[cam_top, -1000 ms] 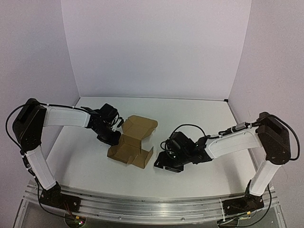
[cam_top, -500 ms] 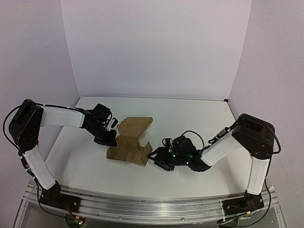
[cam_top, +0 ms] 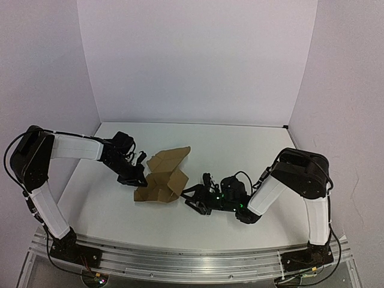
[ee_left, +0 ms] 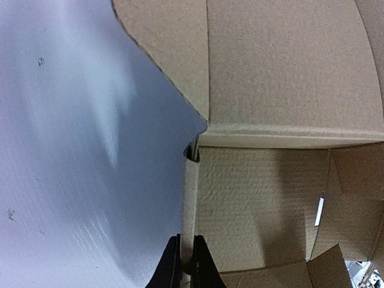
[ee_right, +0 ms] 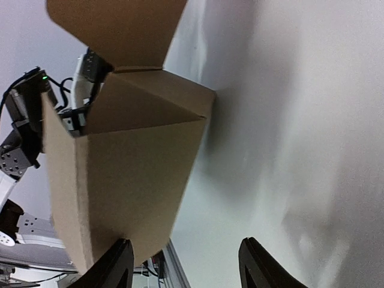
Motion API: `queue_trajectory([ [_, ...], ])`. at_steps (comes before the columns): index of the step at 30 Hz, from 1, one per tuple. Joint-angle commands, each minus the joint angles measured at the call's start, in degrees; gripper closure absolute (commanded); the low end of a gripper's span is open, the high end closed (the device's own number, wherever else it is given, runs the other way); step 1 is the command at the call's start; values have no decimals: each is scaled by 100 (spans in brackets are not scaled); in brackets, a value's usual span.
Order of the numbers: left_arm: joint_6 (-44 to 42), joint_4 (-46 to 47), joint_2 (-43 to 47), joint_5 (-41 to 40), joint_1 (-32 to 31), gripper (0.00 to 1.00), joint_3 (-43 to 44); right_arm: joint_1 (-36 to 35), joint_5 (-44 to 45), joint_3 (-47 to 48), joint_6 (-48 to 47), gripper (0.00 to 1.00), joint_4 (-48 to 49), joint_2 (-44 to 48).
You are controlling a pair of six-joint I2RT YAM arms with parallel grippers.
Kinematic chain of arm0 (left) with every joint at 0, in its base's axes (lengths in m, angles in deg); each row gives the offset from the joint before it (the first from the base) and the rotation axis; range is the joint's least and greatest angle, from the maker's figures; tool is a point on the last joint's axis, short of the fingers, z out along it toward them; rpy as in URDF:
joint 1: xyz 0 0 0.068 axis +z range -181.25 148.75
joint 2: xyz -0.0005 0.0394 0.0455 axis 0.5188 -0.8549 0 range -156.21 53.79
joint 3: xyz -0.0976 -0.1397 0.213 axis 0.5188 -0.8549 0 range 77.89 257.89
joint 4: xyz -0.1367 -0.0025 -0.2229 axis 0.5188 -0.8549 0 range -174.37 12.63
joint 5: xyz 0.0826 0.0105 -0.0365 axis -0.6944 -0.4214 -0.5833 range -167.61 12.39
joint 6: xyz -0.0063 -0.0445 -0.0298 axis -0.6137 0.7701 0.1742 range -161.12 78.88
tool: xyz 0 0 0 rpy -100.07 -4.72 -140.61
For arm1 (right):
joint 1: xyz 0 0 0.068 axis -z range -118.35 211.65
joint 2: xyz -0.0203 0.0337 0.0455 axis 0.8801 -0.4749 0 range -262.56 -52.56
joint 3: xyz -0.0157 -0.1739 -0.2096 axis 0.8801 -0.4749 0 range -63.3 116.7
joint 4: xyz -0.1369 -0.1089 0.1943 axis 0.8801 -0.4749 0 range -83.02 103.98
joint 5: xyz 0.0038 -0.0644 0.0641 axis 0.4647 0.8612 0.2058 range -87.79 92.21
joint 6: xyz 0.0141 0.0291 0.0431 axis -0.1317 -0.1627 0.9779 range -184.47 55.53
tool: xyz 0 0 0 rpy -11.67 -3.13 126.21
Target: Fold the paper box
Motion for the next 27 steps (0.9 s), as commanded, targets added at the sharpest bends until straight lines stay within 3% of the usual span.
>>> queue_trajectory([
  [1,-271,-218,98,-169,-98,100,-73,23,-155,190,134,40,863,22],
  [15,-956,-120,167,-1491,-588,100,222,-46,-26,514,17,42,-386,266],
  [22,-938,-104,193,-1812,-806,100,272,-198,86,1203,-701,42,-2931,651],
  [27,-945,-103,208,-1910,-926,100,266,-226,241,1382,-860,41,-3380,785],
])
